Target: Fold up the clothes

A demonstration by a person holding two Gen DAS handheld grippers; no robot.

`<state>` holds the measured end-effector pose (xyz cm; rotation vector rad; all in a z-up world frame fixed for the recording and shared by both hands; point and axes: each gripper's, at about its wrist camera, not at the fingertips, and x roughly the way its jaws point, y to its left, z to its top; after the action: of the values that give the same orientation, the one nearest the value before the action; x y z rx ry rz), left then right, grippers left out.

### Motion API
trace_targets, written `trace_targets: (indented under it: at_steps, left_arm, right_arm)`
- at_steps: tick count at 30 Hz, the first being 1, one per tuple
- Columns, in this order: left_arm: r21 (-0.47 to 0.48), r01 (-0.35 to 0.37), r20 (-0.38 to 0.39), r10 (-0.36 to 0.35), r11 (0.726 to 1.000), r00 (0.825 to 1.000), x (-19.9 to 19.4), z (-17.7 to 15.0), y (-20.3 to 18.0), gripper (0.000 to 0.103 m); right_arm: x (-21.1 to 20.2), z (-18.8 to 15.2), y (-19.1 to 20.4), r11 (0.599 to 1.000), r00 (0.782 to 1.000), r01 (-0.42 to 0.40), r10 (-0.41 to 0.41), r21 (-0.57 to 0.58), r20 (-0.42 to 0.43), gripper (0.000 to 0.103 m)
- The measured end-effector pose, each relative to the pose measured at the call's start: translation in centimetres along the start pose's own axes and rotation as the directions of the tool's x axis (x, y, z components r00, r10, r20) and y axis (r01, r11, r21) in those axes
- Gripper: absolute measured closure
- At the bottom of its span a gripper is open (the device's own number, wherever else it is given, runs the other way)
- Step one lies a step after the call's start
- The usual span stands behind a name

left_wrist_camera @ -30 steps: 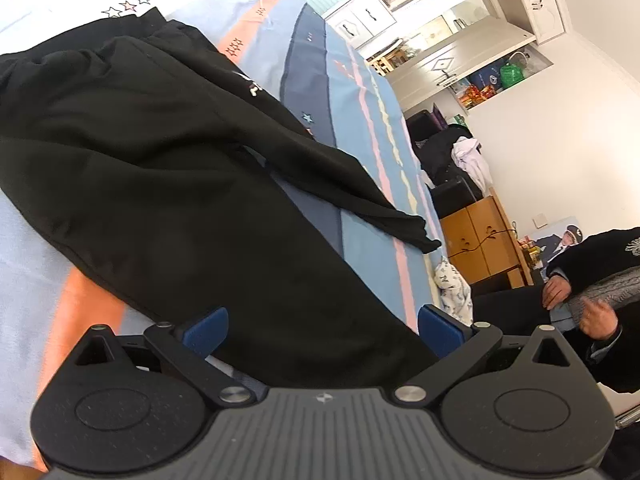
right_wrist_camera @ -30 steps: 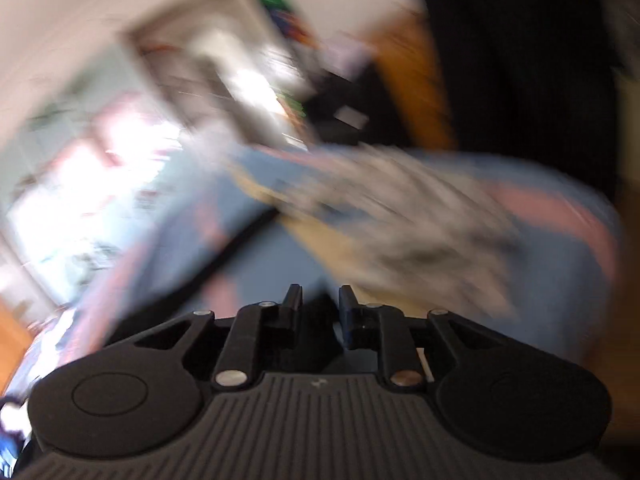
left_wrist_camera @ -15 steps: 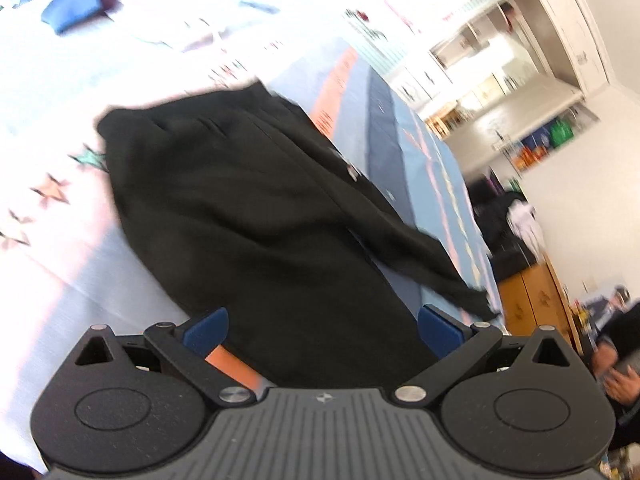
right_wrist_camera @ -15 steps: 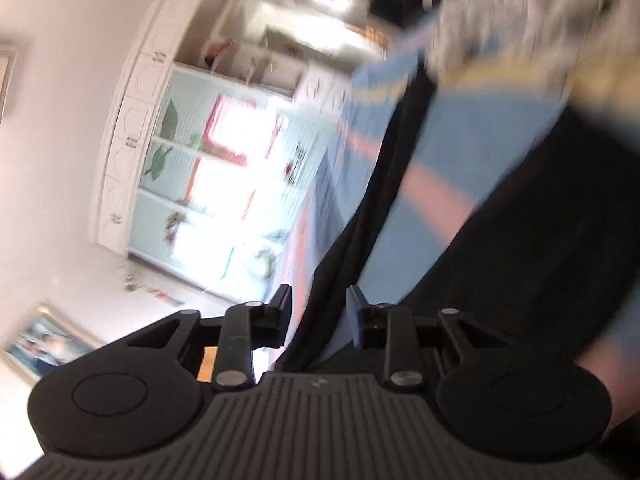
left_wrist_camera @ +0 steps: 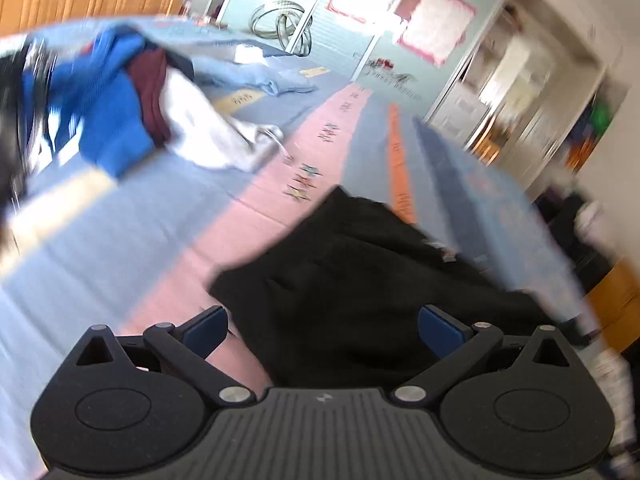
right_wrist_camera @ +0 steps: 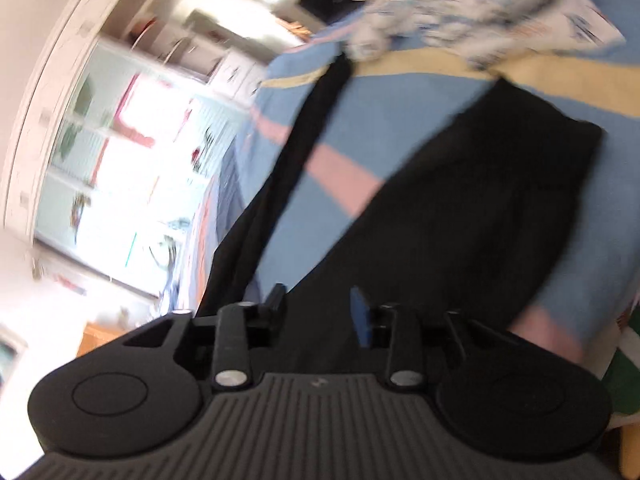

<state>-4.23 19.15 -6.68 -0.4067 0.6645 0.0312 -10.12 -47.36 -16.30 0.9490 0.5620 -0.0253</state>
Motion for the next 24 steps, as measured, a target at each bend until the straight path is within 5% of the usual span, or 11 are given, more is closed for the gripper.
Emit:
trace_targets:
  at_steps: [3,6,8,12,18,24]
  left_arm:
    - [0.108,-0.060,-0.026,0.063,0.992,0.998,2.0,2.0,-0.2,0.002]
    - [0.197,-0.101,-0.050,0.113,0.975,0.992,4.5,3.7,-0.2,0.002]
    - [0.194,-0.114,-0.072,0.130,0.974,0.989,6.2,4.6,0.2,0.002]
    - [0.184,-0.120,-0.115,0.143,0.975,0.983,9.9,6.0,0.9,0.002]
    - [0.211,-0.148,-0.118,0.175,0.966,0.977,14.4,7.8,0.4,0.003]
    - [0.129,-0.020,-0.119,0.036,0.991,0.992,18.3,11.5,-0.9,0.003]
  right_arm:
    - [1.6,-2.3,6.5,0.959,0.995,0.083,-0.096,-0.270,-0.035,0.043]
    - [3.9,-6.0,12.8,0.830,0.982,0.146,-0.189,-0.538,-0.024,0.035]
    - [5.2,-8.0,15.9,0.793,0.983,0.114,-0.178,-0.599,-0.048,0.032]
    - [8.4,-9.3,18.0,0.840,0.980,-0.005,-0.104,-0.543,-0.169,0.032]
    - [9.9,-11.1,17.7,0.869,0.965,-0.054,-0.081,-0.491,-0.249,0.031]
    - [10.7,-10.6,13.8,0.943,0.941,-0.180,0.082,-0.280,-0.328,0.031]
